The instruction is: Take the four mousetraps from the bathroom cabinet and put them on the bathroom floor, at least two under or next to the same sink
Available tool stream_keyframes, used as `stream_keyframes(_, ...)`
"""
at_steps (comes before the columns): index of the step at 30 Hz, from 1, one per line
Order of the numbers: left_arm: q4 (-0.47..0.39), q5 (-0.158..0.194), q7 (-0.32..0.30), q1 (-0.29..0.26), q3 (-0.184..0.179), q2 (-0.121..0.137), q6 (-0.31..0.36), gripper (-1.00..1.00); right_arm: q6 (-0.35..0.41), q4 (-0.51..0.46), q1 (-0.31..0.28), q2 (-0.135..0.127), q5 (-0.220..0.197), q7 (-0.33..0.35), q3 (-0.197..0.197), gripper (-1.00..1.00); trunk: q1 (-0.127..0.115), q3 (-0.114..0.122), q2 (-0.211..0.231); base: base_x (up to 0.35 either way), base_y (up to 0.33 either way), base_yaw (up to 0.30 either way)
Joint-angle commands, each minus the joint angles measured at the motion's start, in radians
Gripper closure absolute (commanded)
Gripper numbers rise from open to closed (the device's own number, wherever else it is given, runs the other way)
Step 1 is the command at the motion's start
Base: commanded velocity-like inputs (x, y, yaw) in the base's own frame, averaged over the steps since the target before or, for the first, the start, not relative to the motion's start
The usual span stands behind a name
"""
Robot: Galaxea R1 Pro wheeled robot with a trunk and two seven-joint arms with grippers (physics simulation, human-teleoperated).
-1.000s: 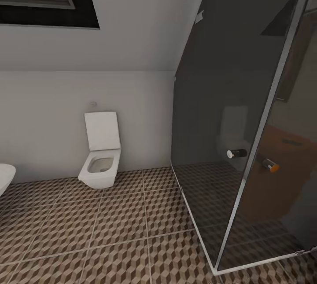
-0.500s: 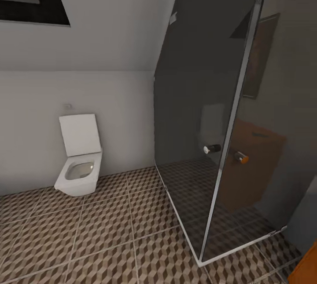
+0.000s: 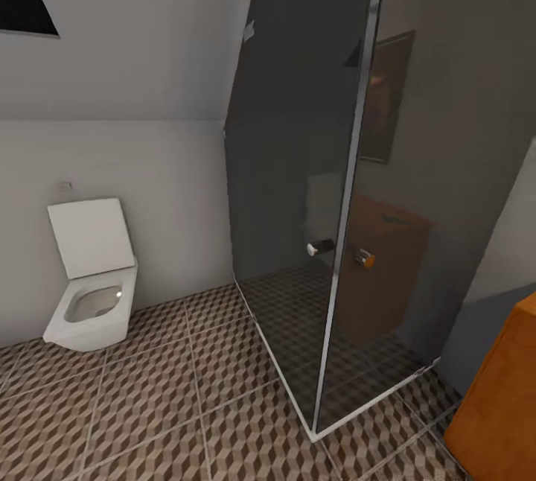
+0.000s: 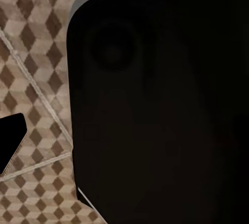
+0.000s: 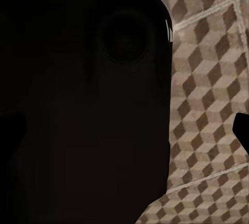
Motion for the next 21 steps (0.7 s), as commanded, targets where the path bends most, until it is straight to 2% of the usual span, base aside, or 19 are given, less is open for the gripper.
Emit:
stream_keyframes(1,0.0,0.0,0.0,0.0,0.001,0.0,-0.003,-1.0,-0.003,0.0,0.0,0.0,-0.001,-0.001,-0.001,-1.0,0.0,-0.001,0.0,0.0,0.0,-0.286)
stream_keyframes(21,0.001,0.0,0.001,0.0,0.001,-0.006,-0.003,-1.0,-0.007,0.001,0.0,-0.005,-0.003,-0.001,-0.001,-1.0,0.0,-0.001,0.0,0.0,0.0,-0.286)
